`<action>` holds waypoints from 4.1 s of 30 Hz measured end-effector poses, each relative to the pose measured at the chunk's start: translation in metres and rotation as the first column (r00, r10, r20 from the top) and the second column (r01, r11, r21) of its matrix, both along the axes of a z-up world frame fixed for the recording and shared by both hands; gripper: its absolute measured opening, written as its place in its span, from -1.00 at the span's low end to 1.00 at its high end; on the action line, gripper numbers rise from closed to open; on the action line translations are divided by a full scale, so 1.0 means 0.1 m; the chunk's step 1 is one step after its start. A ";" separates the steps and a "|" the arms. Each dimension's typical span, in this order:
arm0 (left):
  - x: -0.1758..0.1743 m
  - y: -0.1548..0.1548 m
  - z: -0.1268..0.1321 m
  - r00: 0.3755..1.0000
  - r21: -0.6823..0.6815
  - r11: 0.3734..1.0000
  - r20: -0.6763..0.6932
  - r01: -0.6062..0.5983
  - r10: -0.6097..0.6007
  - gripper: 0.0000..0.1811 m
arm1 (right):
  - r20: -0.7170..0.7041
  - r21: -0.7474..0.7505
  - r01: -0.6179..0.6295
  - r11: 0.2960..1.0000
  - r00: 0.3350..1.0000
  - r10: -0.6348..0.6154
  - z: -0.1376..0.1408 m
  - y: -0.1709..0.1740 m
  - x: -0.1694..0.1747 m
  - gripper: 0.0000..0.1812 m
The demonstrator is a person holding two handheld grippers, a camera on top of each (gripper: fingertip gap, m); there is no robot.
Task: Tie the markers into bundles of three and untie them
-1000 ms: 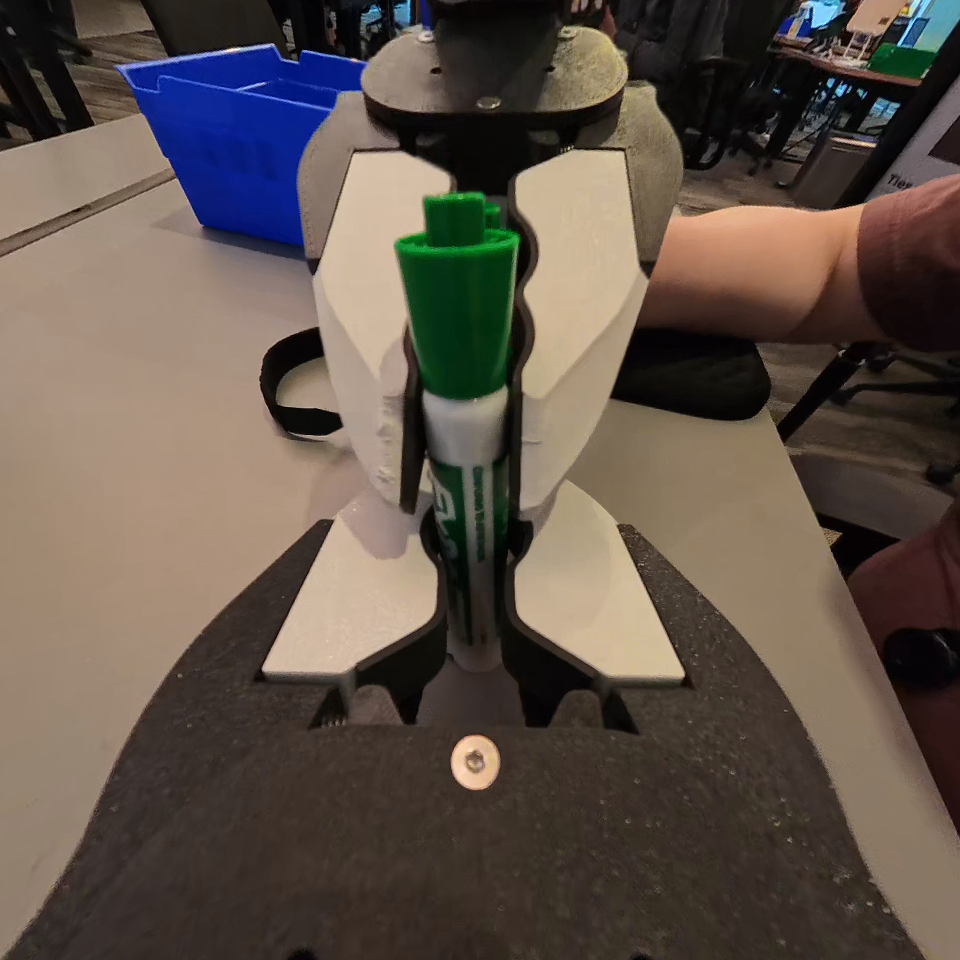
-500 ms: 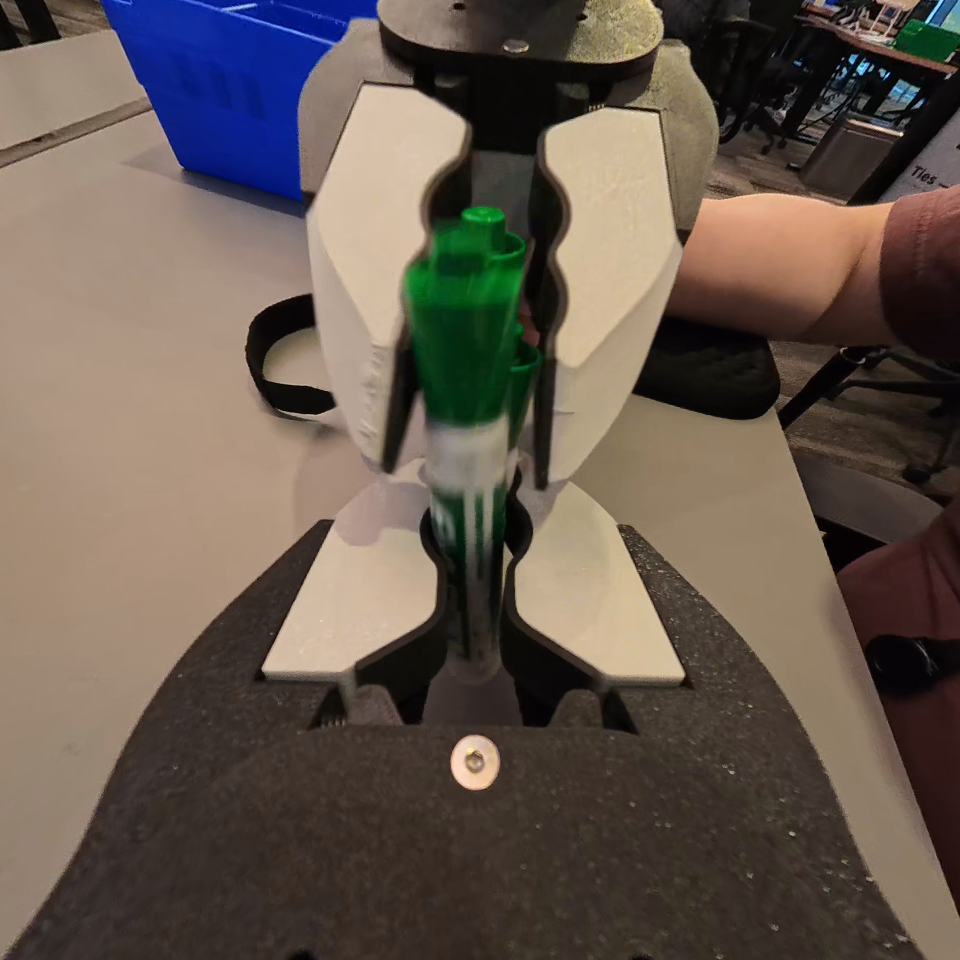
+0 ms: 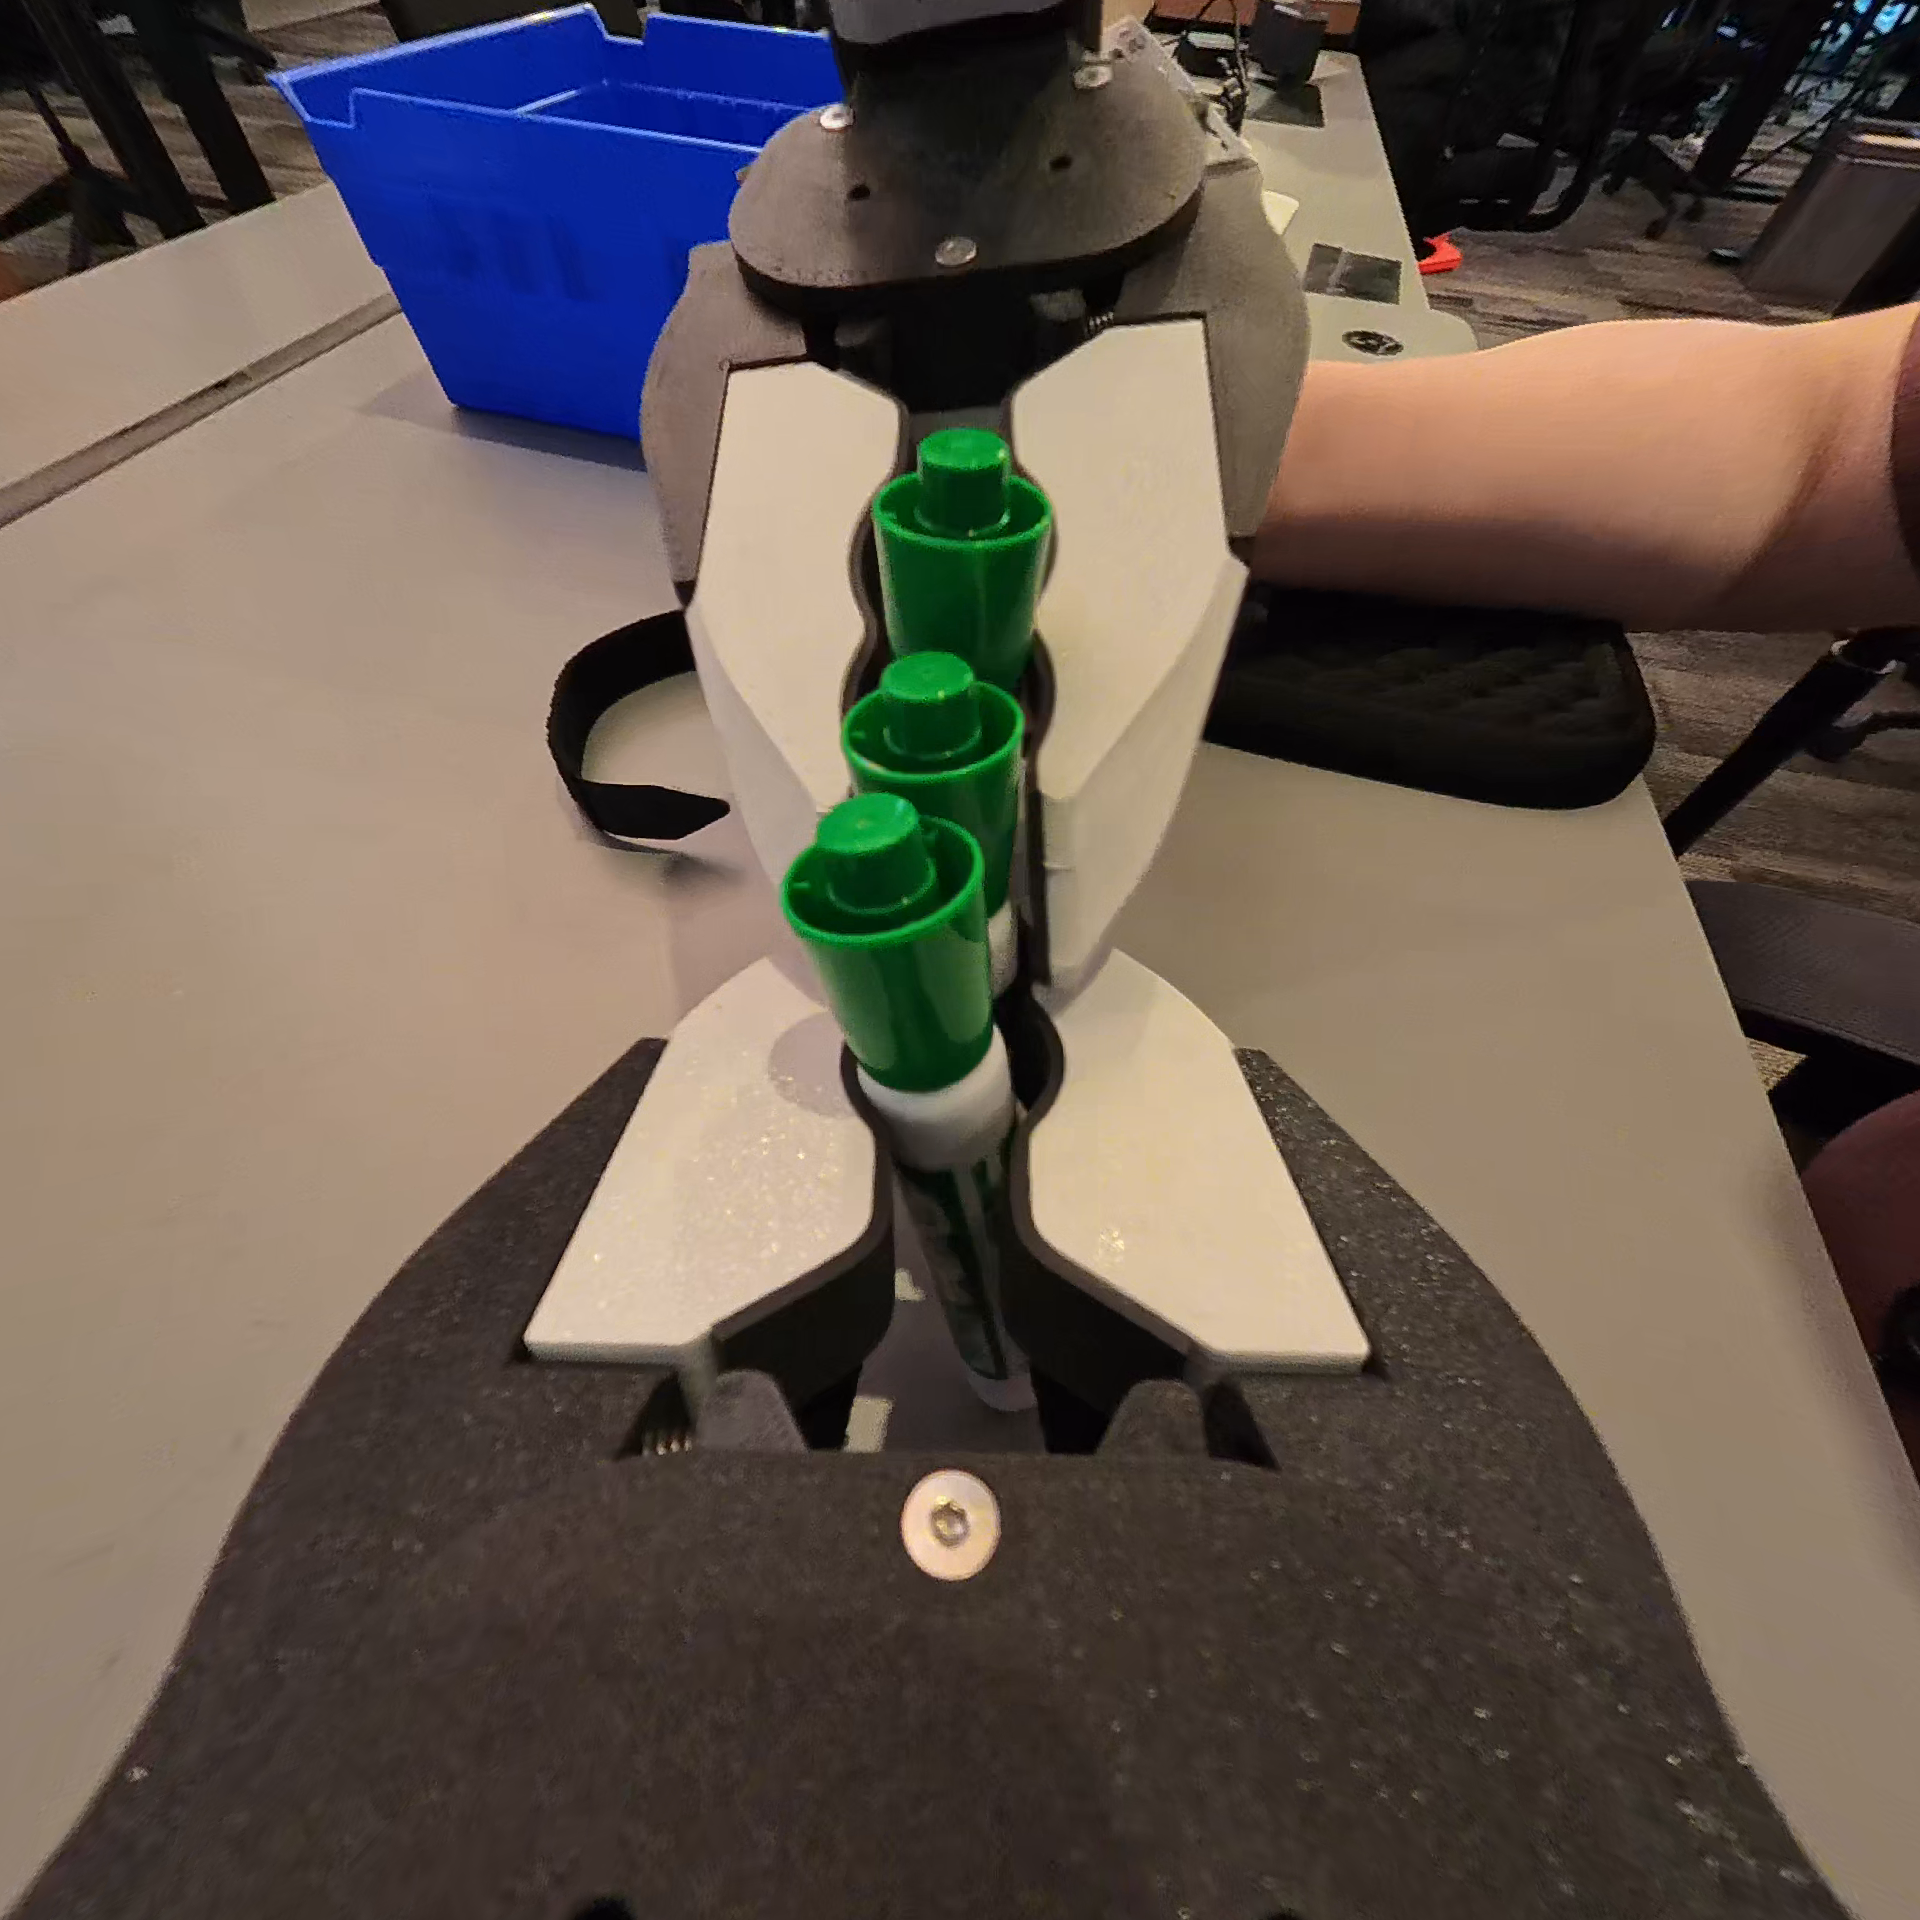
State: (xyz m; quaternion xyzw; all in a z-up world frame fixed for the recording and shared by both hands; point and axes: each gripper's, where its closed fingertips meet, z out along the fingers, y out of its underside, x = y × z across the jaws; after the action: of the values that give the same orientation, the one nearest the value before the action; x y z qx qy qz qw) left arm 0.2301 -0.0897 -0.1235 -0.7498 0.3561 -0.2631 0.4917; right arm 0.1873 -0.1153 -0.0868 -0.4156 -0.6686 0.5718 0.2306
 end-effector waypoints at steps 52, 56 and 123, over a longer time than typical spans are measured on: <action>0.02 0.05 -0.23 0.985 -0.040 0.998 -0.169 -0.044 0.036 -0.77 | -0.017 0.104 0.022 0.994 1.000 -0.021 0.01 0.20 0.21 -0.80; 0.02 0.04 -0.21 0.987 -0.031 0.999 -0.157 -0.041 0.036 -0.77 | -0.045 0.092 0.017 0.996 0.999 -0.013 0.03 0.19 0.20 -0.80; 0.09 0.07 -0.18 0.976 -0.256 0.967 -0.212 0.003 -0.059 -0.78 | -0.068 0.092 0.070 0.993 0.996 -0.064 0.15 0.20 0.11 -0.79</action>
State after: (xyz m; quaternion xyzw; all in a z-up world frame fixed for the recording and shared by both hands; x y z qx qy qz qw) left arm 0.2387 -0.0824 -0.1417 -0.8251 0.3828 -0.2305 0.3457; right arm 0.1983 -0.0954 -0.0723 -0.4078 -0.6727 0.5446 0.2908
